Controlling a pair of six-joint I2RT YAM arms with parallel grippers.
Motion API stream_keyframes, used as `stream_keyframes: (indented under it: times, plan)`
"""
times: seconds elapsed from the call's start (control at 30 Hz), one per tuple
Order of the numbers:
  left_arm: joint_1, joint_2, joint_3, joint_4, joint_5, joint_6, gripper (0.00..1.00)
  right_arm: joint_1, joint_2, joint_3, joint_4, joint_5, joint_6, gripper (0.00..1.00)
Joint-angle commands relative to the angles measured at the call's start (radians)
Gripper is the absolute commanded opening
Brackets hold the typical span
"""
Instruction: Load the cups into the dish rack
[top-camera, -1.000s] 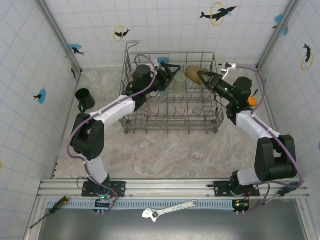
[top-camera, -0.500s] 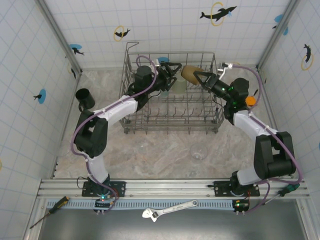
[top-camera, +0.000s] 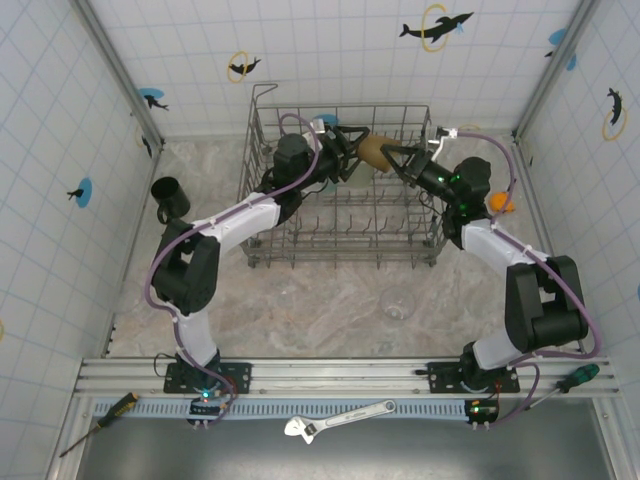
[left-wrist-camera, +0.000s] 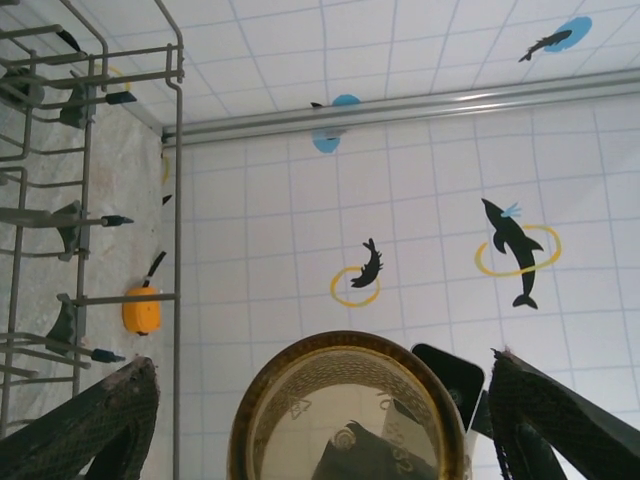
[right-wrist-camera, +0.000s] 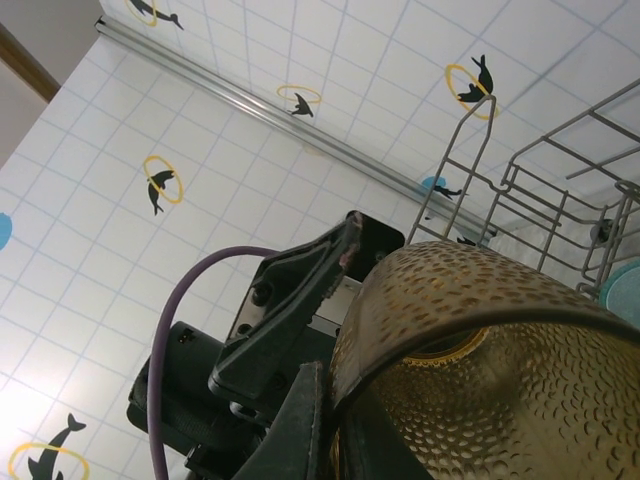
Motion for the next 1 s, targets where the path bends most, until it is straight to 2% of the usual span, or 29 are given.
stream_keyframes:
  times: [0.0,0.33,0.5,0.53,0.67,0.73,0.97]
  plan:
    - [-0.007,0.020,0.023,0.051,0.022,-0.014,0.80,0.005,0.011,0.003,0.080,-0.014,0.005,0.00]
    - [-0.019,0.039,0.041,0.071,0.034,-0.008,0.45,0.006,0.017,0.006,0.063,-0.017,0.005,0.00]
    - [-0.022,0.042,0.042,0.071,0.034,0.000,0.21,0.005,0.013,0.010,0.039,-0.014,-0.005,0.00]
    - [-0.021,0.043,0.043,0.071,0.035,-0.001,0.21,0.006,0.011,0.011,0.032,-0.012,-0.010,0.00]
    - [-0.026,0.047,0.048,0.071,0.041,0.002,0.33,0.006,0.010,0.010,0.029,-0.004,-0.014,0.00]
    - [-0.029,0.045,0.046,0.069,0.039,0.002,0.48,0.007,0.008,0.009,0.031,0.003,-0.013,0.00]
    - [-0.036,0.043,0.038,0.078,0.040,-0.010,0.64,0.007,0.013,0.019,0.034,0.014,-0.012,0.00]
